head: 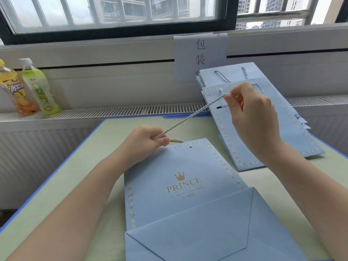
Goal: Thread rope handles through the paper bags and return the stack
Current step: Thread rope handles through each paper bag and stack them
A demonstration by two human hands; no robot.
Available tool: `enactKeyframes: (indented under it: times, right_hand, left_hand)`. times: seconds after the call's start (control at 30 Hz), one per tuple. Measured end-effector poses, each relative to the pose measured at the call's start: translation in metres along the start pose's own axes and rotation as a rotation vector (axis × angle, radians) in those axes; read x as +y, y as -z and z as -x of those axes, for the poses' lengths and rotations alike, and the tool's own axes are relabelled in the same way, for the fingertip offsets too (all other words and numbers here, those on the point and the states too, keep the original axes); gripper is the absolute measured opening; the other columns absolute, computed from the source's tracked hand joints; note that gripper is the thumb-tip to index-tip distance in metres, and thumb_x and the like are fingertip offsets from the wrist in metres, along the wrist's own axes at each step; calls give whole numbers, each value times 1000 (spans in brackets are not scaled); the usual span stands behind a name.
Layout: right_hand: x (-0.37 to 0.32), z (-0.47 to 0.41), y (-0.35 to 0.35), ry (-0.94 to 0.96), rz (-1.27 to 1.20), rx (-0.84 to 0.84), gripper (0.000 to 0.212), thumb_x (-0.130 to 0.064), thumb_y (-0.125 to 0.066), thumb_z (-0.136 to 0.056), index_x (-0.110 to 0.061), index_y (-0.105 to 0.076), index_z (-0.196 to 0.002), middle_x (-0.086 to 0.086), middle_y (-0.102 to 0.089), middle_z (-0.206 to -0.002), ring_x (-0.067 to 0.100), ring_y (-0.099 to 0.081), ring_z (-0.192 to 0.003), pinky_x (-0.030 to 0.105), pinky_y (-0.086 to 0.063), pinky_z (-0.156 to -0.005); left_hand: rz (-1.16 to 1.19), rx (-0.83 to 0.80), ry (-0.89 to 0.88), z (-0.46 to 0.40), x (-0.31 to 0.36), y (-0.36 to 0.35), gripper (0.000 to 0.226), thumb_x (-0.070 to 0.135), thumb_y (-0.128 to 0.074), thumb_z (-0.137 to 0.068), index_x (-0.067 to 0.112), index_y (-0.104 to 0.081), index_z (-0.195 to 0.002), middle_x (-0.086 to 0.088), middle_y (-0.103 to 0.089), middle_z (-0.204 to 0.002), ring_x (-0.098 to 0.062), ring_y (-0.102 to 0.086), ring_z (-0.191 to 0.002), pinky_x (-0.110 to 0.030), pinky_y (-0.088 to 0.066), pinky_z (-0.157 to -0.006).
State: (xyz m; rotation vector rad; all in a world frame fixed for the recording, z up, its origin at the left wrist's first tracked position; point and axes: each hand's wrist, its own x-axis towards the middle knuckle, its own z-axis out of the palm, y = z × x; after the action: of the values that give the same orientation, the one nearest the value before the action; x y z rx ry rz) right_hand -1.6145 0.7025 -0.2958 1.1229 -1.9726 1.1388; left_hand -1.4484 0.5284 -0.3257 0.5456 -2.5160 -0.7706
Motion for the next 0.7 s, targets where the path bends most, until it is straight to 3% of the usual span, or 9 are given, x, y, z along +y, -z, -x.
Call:
enactKeyframes:
  times: [0.13, 0.23, 0.4, 0.53, 0.6, 0.7]
  right_hand:
    - [6, -3, 0, -84, -29, 26, 19, -27, -50, -96, -9, -57, -96, -4, -53, -74, 22, -50, -71, 32, -38, -64]
    - [10, -5, 0, -122, -103, 46, 18, -24, -50, -97, -7, -56, -96, -4, -54, -77, 19, -49, -72, 28, -33, -65]
    - [10, -3, -5, -90, -168, 76, 16, -20, -51, -96, -4, -51, -98, -1, -52, -88, 16, -45, -74, 20, -29, -65]
    - [6, -1, -6, 17, -205, 58, 19, -18, -52, -96, 1, -50, -96, 1, -52, -86, 20, -47, -72, 22, -28, -62]
    - [4, 0, -7, 47, -245, 28, 18, -17, -53, -95, 0, -49, -93, -2, -54, -79, 22, -54, -65, 29, -38, -60]
    - [2, 1, -9, 24, -367, -83, 7, -8, -53, -94, -8, -51, -88, -2, -59, -68, 18, -58, -58, 24, -48, -56]
  left_hand:
    - [132, -98, 142, 2, -1, 12, 16, 25, -69, -84, 13, -68, -74, -1, -60, -64, -4, -47, -54, -14, -37, -53]
    - [126, -141, 198, 4, -1, 13, 24, 34, -63, -88, 14, -67, -74, 2, -56, -65, -10, -44, -60, -17, -33, -52]
    - [-73, -151, 315, 0, -8, 19, 54, 59, -43, -86, 14, -50, -58, 7, -39, -45, -14, -34, -46, -24, -27, -49]
    - [-364, -118, 321, -2, -20, 16, 49, 56, -44, -91, 16, -44, -61, 2, -43, -58, -17, -40, -58, -29, -29, -59]
    - [-456, -81, 304, -1, -19, 12, 46, 58, -45, -90, 20, -47, -65, 5, -48, -65, -17, -45, -66, -29, -31, -62]
    - [-290, -37, 189, -1, -13, 1, 32, 52, -59, -85, 25, -56, -69, 11, -55, -71, -17, -52, -74, -32, -41, -69]
